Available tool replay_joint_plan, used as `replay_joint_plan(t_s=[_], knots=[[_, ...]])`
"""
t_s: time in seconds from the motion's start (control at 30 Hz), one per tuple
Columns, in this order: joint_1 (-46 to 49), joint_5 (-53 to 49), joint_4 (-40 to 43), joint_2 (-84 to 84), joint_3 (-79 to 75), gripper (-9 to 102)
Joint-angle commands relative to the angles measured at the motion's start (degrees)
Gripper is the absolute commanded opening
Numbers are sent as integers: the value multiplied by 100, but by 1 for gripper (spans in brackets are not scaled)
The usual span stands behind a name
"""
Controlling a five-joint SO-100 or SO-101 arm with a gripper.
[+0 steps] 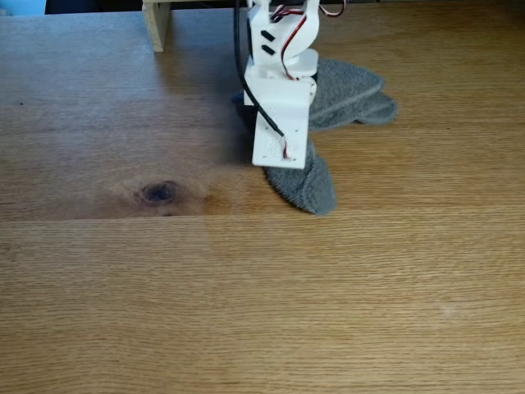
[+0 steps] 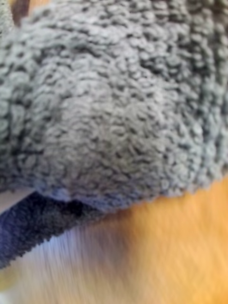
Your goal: Clean the area in front of the robot
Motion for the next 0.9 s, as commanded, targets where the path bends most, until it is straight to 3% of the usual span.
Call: replay_joint_plan(t_s=[0.0, 0.17, 0.27, 0.67, 0.87], knots=[[-44, 290, -1652, 246, 589, 0], [290, 264, -3999, -703, 448, 0], [554, 325, -4685, -1239, -158, 0], [1564, 343, -4333, -3059, -4008, 0], [2232, 422, -3375, -3428, -5027, 0]])
